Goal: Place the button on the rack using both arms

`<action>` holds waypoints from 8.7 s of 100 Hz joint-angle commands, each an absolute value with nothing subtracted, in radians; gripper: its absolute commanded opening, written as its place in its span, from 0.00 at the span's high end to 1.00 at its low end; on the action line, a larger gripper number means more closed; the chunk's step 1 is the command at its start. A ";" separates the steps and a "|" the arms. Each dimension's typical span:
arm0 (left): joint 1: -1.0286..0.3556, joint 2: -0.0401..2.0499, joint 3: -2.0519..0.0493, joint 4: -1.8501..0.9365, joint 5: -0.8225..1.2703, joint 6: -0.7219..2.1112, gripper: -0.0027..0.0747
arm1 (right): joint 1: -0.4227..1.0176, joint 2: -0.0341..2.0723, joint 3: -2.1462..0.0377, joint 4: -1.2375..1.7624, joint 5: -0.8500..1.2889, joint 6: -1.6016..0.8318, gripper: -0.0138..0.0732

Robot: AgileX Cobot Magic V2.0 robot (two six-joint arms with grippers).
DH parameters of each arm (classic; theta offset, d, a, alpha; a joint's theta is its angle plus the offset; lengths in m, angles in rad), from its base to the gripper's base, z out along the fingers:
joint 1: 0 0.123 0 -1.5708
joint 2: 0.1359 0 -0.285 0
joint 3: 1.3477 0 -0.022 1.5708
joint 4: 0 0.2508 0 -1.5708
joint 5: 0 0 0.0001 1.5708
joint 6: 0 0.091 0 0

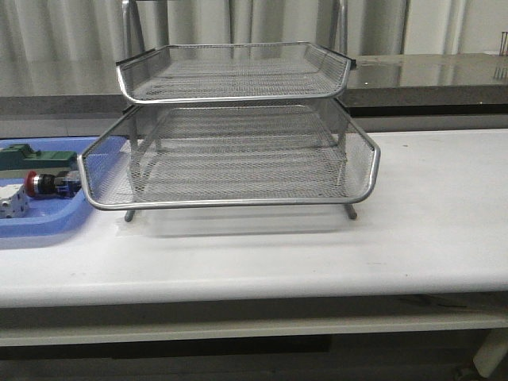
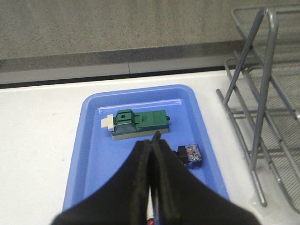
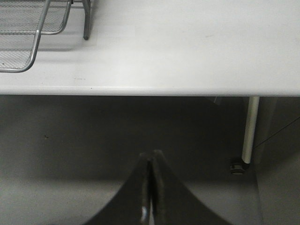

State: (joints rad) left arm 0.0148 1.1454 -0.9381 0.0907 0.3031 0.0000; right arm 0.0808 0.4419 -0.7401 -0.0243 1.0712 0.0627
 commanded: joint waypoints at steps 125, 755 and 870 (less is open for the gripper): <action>0.019 1.718 -1.560 -0.206 0.821 0.764 0.35 | 0.076 0.447 -0.773 -0.032 1.011 0.061 0.97; -0.052 1.085 -1.360 -0.109 0.984 0.319 0.47 | 0.076 0.447 -0.773 -0.032 1.015 0.061 0.97; -0.052 0.570 -0.709 -0.109 0.969 0.122 0.99 | 0.076 0.447 -0.773 -0.032 1.015 0.061 0.97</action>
State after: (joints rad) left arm -0.0550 0.5637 -0.6857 -0.0955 1.0236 0.1318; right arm 0.0808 0.4419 -0.7401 -0.0243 1.0712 0.0627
